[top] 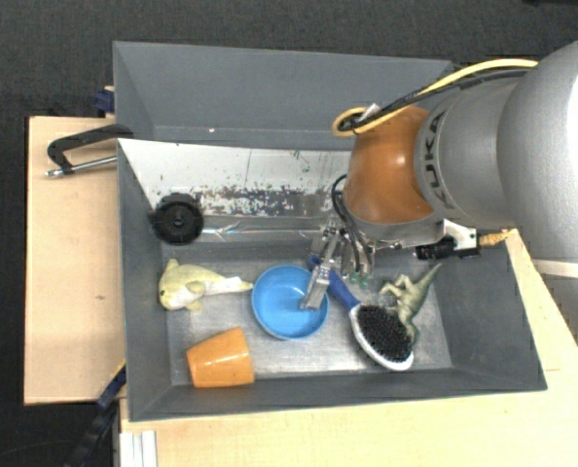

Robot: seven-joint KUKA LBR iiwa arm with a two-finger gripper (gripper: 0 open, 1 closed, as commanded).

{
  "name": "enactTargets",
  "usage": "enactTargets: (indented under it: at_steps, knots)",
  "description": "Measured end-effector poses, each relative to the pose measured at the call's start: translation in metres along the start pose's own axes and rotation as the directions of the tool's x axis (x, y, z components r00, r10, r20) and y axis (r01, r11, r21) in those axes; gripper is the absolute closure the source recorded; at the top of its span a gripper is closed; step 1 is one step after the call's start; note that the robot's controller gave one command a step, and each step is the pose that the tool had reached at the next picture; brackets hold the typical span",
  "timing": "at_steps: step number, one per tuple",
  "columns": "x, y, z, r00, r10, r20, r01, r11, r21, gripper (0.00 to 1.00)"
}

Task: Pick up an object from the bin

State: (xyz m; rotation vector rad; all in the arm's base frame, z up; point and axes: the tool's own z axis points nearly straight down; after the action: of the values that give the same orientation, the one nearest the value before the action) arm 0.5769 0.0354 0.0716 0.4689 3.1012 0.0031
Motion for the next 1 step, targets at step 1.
enactTargets:
  at_steps: [1]
  knots:
    - [-0.001,0.0008,-0.0009,1.0,-0.001,0.0,0.001,1.0,0.0,0.0]
